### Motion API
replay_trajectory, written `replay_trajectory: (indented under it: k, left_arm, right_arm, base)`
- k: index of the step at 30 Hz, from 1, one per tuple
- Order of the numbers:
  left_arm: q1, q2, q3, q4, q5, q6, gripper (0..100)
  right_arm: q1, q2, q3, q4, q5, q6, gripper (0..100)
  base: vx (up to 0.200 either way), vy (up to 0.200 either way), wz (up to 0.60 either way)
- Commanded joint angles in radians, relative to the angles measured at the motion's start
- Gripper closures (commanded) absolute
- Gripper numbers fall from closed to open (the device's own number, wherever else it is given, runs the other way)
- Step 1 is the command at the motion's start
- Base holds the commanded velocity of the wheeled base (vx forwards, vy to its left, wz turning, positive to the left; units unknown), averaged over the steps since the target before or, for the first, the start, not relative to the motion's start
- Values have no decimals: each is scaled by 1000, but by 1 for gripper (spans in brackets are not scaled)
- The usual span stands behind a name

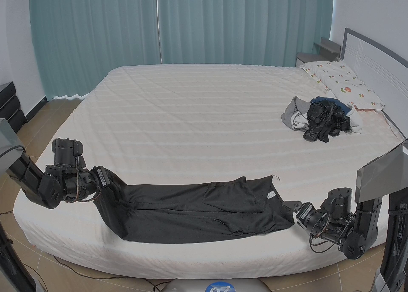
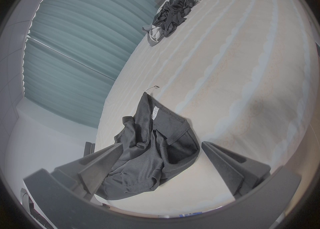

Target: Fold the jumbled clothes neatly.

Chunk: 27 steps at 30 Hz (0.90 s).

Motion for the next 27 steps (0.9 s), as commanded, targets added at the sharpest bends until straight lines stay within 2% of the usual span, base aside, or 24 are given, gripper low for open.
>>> replay_trajectory:
  k: [1,4,14,19,27]
  left_arm:
    - [-2,-4,7,-1,0,0,100]
    - [-2,-4,5,-1,0,0,100]
    - [0,3,-22,-7,0,0,100]
    - [-15,-3,-33,-4,28,1,100]
    - [-49,3,-53,0,48,0,100]
  right_arm:
    - [1,1,0,0,0,0,0]
    - [2,2,0,0,0,0,0]
    - [2,5,0,0,0,0,0]
    - [2,7,-1,0,0,0,0]
    - [1,5,-1,0,0,0,0]
  base:
    - [-200,0,0]
    - [-200,0,0]
    - [0,0,0]
    - [0,0,0]
    - [0,-200,0]
